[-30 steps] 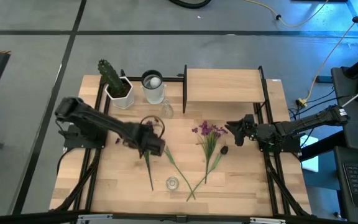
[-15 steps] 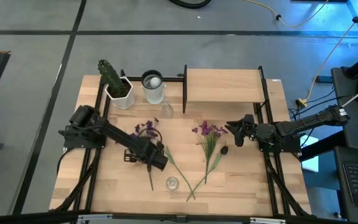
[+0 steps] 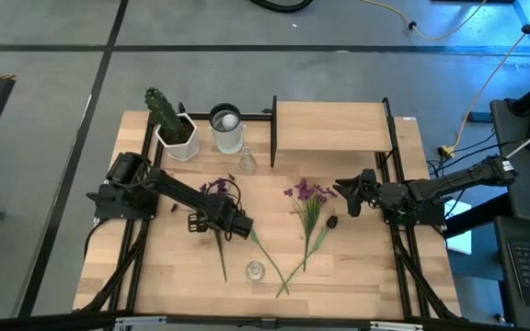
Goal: Pick and place flowers into a vace then onto a shelf
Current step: Put the dark purple flowers into the top transparent vase
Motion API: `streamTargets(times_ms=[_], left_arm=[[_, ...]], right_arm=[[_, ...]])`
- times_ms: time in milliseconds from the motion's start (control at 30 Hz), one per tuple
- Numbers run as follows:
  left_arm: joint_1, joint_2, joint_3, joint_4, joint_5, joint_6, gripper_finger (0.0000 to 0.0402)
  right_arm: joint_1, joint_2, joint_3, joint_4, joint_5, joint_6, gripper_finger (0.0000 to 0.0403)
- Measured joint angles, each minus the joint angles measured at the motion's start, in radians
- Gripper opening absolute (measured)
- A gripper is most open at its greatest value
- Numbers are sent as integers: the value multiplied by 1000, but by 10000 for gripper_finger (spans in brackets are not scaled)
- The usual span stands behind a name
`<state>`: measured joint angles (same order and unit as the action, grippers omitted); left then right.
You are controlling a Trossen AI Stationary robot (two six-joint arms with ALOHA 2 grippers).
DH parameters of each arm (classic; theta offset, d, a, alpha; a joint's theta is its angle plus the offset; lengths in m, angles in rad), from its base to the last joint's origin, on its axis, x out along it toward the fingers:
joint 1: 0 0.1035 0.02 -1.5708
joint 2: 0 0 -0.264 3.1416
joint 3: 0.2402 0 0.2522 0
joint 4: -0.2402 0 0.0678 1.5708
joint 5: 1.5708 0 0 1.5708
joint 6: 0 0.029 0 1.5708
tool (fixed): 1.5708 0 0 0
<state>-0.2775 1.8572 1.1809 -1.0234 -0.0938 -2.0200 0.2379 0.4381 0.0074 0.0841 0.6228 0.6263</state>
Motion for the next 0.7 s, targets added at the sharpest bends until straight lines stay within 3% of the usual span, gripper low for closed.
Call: streamTargets(times_ms=[433, 700], left_arm=[[0, -6, -95, 103, 3, -47, 303], [5, -4, -96, 118, 10, -65, 252]], right_arm=[[0, 0, 0, 0, 1, -3, 130], [0, 0, 0, 0, 2, -2, 130]])
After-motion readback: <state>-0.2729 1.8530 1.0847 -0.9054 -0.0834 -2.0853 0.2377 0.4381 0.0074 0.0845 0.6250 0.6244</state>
